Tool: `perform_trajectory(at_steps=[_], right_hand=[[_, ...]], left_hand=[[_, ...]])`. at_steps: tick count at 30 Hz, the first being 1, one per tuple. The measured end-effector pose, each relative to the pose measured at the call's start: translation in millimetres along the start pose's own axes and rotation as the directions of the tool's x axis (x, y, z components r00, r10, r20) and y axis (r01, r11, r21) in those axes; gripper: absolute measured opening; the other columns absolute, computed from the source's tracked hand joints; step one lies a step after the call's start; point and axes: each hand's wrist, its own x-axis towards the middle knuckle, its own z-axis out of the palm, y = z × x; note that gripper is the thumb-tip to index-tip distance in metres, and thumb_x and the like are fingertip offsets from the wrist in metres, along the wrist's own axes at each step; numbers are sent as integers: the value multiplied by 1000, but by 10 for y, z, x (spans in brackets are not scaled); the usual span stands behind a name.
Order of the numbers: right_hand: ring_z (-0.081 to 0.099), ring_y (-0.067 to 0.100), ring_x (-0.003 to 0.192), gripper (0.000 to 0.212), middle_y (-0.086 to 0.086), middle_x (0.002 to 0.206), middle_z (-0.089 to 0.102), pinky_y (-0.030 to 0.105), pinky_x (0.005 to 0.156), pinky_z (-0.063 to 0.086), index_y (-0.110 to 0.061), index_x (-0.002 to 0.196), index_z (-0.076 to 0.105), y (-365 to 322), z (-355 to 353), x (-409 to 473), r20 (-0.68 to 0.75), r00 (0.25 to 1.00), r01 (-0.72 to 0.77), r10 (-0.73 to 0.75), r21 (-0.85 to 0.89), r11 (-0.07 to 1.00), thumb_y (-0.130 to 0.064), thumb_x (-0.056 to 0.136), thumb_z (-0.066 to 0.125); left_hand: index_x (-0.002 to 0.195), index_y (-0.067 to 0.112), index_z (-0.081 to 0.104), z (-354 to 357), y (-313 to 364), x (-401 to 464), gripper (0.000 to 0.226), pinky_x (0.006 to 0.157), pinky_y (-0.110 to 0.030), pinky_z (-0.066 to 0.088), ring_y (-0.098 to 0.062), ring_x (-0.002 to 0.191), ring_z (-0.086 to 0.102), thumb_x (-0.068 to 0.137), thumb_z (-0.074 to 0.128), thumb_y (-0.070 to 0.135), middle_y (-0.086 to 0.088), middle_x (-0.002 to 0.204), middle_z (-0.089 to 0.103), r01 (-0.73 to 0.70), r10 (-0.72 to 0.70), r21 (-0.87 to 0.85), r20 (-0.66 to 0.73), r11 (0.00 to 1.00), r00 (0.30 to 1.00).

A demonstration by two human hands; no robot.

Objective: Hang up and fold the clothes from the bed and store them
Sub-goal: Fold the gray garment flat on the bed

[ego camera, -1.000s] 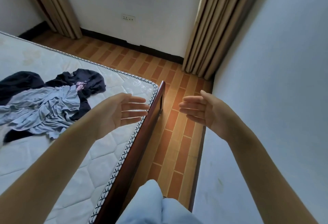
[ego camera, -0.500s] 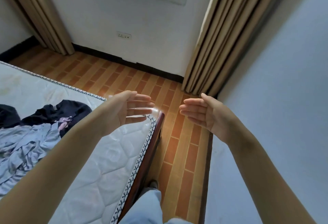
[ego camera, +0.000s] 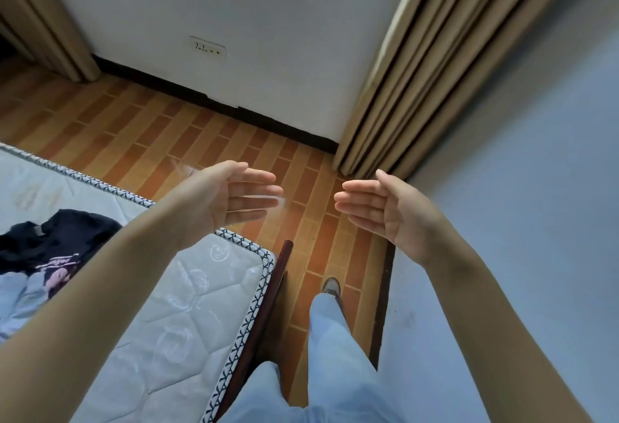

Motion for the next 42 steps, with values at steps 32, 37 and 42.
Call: perform_trajectory(at_steps=[32,37,42], right_hand=[[68,25,111,47,13,116,71,38,100,49,-5,121,66,-2646,213,4224,520,838,33,166,-351,936,-35,105,33],[68,23,111,47,11,116,72,39,103,47,-6,122,65,-2993,1257,4815,609,763,101,217,-444,890,-35,106,32],[67,22,113,48,10,118,71,39,104,46,-7,123,64,-3156,2292,5185,705,648,133,286,-476,870,-36,106,30]], left_hand=[[123,0,61,-1037,1689,2385,45,92,-39,54,-29,110,67,105,30,28,-17,117,69,-196,-6,-315,-540,929,841],[123,2,61,-1835,2007,2344,44,91,-38,55,-28,110,67,105,30,29,-15,116,70,-283,-3,-338,-645,897,764],[122,2,61,-2439,2202,2098,44,98,-42,48,-27,109,67,106,30,28,-15,116,70,-346,-26,-336,-749,876,662]])
